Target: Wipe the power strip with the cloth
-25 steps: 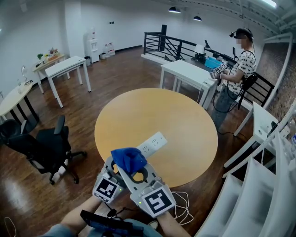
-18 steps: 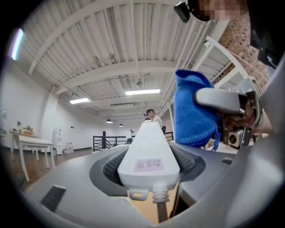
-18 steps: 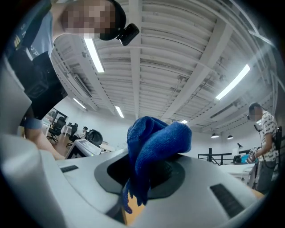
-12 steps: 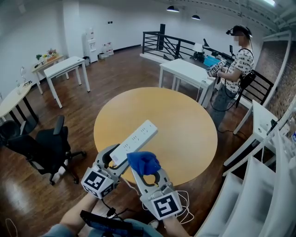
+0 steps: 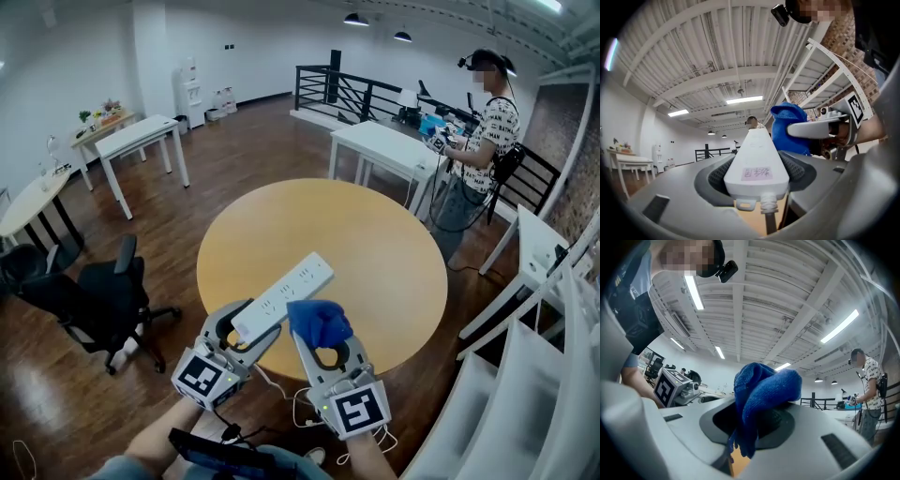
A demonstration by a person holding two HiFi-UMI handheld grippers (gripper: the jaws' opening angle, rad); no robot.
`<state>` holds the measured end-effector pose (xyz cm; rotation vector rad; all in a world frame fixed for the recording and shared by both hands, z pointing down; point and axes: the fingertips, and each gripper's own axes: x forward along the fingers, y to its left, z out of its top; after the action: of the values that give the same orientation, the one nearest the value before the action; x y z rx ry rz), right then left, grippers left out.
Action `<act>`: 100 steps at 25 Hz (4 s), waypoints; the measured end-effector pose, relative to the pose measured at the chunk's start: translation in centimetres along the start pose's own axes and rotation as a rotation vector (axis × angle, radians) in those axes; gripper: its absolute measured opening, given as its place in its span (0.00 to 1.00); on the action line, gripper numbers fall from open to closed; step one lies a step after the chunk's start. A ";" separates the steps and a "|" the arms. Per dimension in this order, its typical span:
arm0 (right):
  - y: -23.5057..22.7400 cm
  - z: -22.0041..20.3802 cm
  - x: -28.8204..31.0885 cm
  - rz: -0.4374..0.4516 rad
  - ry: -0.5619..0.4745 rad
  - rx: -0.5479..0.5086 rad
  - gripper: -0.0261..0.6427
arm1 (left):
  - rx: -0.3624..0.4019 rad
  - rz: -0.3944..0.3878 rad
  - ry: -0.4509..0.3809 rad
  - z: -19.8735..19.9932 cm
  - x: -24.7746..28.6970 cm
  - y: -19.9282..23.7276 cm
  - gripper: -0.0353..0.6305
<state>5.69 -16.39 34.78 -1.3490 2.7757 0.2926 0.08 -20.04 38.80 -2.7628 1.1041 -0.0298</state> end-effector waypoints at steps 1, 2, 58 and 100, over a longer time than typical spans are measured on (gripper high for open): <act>-0.4 0.0 -0.1 -0.005 0.003 -0.004 0.15 | 0.006 0.000 -0.002 0.1 0.0 -0.1 0.48; -0.9 0.2 -0.1 -0.011 0.000 -0.003 0.15 | 0.014 0.000 -0.002 0.2 -0.1 -0.1 0.48; -12.5 4.8 4.0 -0.093 -0.013 0.020 0.15 | 0.223 -0.131 0.045 -0.7 -0.4 -5.2 0.48; 1.1 2.5 8.3 0.095 0.055 0.053 0.15 | 0.266 -0.063 0.091 -1.8 1.2 -3.9 0.47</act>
<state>-0.44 -21.69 31.46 -1.2354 2.8758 0.1871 3.49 -18.36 41.17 -2.5776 0.9551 -0.2910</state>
